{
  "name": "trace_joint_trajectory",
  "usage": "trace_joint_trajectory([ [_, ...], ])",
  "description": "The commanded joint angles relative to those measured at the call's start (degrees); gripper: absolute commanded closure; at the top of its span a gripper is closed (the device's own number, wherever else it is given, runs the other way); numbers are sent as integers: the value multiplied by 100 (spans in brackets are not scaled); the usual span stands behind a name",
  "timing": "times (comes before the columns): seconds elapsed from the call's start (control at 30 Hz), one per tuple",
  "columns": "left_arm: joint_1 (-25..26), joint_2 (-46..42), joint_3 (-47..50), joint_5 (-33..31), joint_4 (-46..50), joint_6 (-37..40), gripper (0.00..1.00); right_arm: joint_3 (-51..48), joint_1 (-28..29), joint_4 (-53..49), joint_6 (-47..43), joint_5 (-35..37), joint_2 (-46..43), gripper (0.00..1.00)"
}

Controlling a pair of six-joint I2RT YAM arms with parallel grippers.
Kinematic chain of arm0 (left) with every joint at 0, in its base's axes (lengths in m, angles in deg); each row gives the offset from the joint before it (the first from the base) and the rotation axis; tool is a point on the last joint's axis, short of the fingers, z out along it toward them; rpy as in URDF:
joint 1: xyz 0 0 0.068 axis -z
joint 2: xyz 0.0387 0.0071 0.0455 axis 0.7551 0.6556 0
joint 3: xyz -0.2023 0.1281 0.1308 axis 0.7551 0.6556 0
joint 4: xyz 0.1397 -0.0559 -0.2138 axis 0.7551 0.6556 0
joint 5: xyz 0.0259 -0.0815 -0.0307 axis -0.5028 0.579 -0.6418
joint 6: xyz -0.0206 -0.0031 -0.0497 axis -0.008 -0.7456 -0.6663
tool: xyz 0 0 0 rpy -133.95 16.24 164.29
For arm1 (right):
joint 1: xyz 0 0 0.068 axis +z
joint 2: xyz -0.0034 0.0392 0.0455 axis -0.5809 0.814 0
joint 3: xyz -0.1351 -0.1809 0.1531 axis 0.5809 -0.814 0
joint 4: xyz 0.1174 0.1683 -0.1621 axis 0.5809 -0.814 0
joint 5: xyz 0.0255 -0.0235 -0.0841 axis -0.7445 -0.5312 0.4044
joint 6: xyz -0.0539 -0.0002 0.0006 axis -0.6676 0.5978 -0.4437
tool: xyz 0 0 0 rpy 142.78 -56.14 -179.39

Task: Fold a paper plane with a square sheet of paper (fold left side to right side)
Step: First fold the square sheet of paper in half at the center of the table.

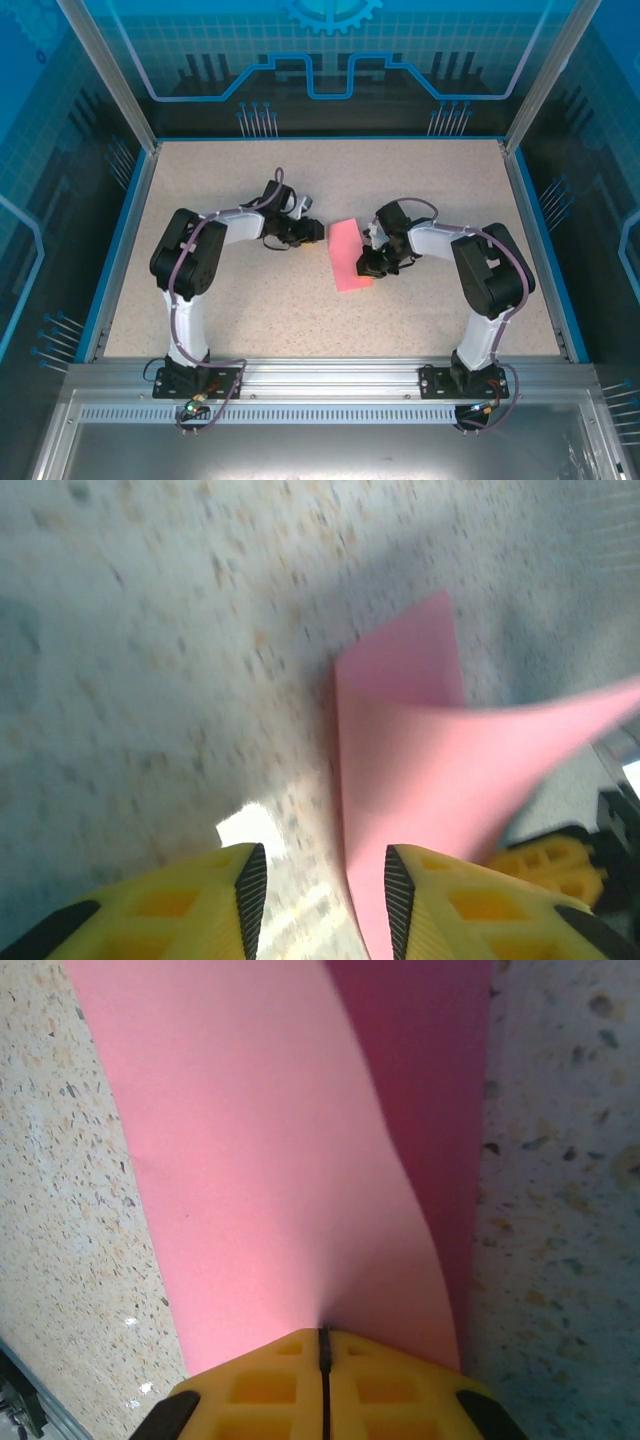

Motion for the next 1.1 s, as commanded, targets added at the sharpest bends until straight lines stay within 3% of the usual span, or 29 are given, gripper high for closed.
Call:
trace_joint_trajectory([
  [0.0,165,-366,336,729,-637,-261,63,-257,180,-337,84,658,386,93],
  [0.07,327,-346,465,1072,-1075,-522,64,-230,189,-343,84,648,421,93],
  [0.17,539,-182,308,1026,-1040,-501,64,-205,205,-352,76,649,459,93],
  [0.43,598,490,-265,444,-653,-367,64,-194,223,-383,62,706,419,93],
  [0.87,552,796,-894,-806,23,16,63,-295,263,-476,59,935,388,93],
  [1.07,416,1102,-1416,-908,169,53,63,-343,286,-458,74,968,399,93],
])
